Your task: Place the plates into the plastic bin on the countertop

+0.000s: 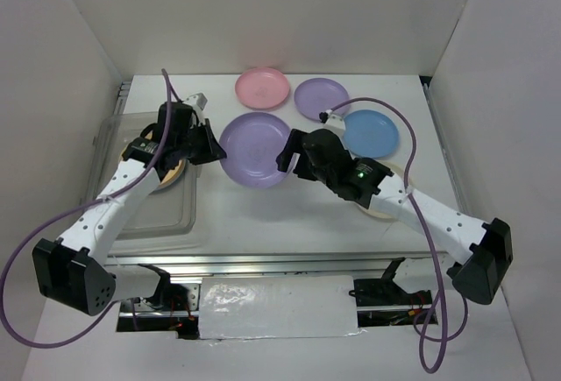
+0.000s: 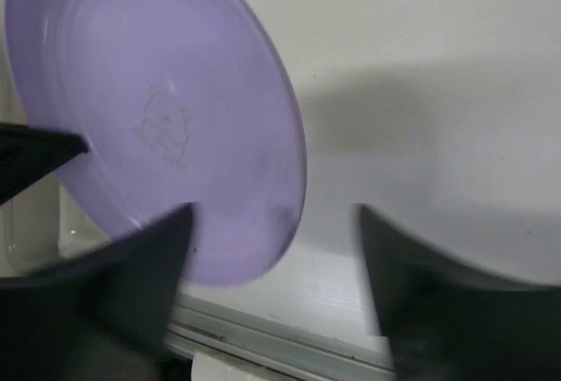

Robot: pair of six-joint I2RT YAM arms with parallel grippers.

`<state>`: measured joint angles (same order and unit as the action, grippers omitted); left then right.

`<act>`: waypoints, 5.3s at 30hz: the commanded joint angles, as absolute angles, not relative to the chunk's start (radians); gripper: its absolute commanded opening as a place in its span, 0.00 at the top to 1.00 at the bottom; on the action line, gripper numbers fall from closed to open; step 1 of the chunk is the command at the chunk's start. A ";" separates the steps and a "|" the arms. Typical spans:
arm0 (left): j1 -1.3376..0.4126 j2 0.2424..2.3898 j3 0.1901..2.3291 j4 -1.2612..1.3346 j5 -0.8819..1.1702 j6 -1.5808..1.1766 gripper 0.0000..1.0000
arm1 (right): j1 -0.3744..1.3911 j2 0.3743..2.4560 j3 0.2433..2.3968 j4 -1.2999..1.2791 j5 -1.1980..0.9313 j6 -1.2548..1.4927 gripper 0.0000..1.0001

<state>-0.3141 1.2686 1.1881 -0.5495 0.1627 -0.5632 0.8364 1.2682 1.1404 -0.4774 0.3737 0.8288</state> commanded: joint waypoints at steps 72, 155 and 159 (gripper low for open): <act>-0.126 1.158 1.197 -0.680 -0.009 -0.569 0.01 | -0.281 1.227 0.471 -0.324 -0.026 0.799 0.97; 0.390 1.184 1.120 -0.675 -0.017 -0.566 0.01 | -0.184 1.382 0.863 -0.267 0.021 0.879 0.00; 0.325 1.062 1.037 -0.595 0.107 -0.517 0.01 | -0.209 1.598 0.972 -0.236 -0.023 0.864 0.01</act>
<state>0.3588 1.1534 1.0763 -0.6598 -0.0143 -0.5983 -0.1978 1.4948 0.8783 -0.2947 -0.0242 0.8623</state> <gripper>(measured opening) 0.993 0.997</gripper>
